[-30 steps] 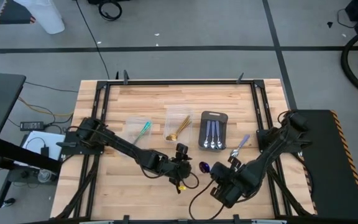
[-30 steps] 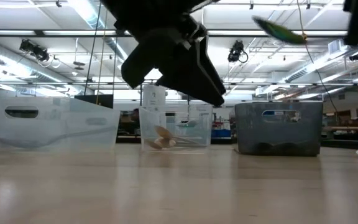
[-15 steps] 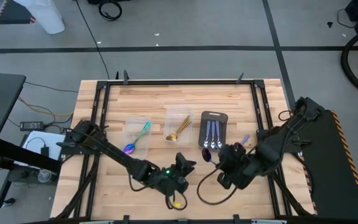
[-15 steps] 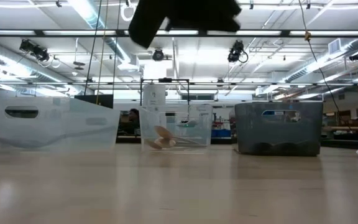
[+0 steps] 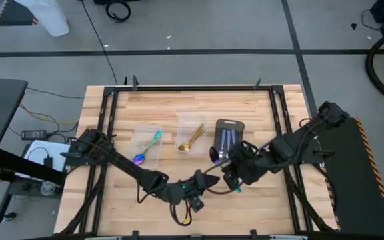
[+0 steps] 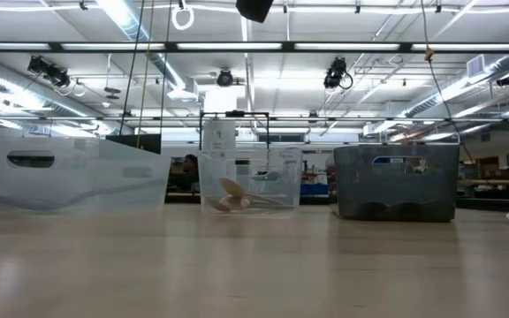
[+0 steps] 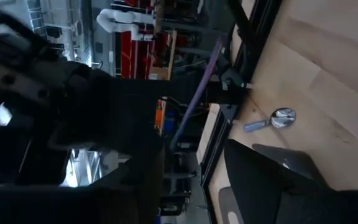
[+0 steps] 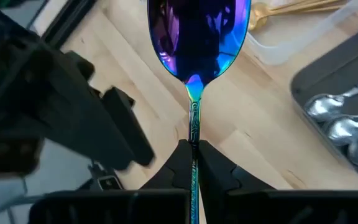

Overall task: Sort silverware by color (type)
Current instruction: Put the blue spoon into the left transparent bin

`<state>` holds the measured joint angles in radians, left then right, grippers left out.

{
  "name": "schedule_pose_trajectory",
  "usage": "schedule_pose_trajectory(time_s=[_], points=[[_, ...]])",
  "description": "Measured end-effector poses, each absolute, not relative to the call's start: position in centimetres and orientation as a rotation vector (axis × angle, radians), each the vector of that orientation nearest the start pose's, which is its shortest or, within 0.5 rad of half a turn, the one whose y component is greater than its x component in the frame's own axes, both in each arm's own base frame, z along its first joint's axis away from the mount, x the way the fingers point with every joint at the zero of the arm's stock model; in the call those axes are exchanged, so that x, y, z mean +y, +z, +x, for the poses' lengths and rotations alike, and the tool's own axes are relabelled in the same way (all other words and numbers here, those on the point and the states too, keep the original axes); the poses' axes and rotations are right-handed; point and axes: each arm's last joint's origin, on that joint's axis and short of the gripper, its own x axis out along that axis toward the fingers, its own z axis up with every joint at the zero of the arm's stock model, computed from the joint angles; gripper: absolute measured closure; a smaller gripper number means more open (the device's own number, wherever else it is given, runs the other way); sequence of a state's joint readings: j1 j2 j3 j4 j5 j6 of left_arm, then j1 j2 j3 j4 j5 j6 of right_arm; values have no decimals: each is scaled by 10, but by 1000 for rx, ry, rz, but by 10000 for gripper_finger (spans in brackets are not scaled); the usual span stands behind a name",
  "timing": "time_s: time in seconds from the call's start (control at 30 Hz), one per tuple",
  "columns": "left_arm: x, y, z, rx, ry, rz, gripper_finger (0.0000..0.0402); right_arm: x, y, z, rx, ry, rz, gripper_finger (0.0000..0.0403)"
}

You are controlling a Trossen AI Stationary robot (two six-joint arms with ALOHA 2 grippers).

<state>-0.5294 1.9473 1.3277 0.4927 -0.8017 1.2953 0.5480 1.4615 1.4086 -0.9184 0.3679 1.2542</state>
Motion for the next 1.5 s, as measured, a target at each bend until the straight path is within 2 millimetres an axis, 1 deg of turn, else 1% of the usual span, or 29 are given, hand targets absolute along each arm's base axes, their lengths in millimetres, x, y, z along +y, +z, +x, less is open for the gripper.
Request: schedule_pose_trajectory(time_s=[0.3, 0.5, 0.7, 0.9, 1.07, 1.27, 1.4, 1.5], points=[[-198, 240, 392, 299, 130, 1430, 226, 126, 328, 273, 855, -415, 806, 387], [-193, 239, 395, 291, 86, 1503, 226, 117, 328, 277, 856, -431, 830, 387], [-178, 239, 404, 267, 35, 1555, 226, 113, 323, 283, 887, -432, 845, 387], [-170, 239, 408, 258, 19, 1562, 226, 109, 323, 279, 902, -455, 829, 387], [-172, 237, 407, 258, -7, 1554, 226, 107, 323, 279, 968, -391, 825, 387], [-177, 237, 405, 244, -11, 1545, 226, 109, 324, 279, 1032, -262, 755, 387], [-188, 238, 400, 221, -13, 1511, 226, 111, 324, 279, 1058, -209, 748, 387], [-199, 241, 394, 224, 37, 1485, 226, 112, 324, 278, 1092, -179, 773, 387]])
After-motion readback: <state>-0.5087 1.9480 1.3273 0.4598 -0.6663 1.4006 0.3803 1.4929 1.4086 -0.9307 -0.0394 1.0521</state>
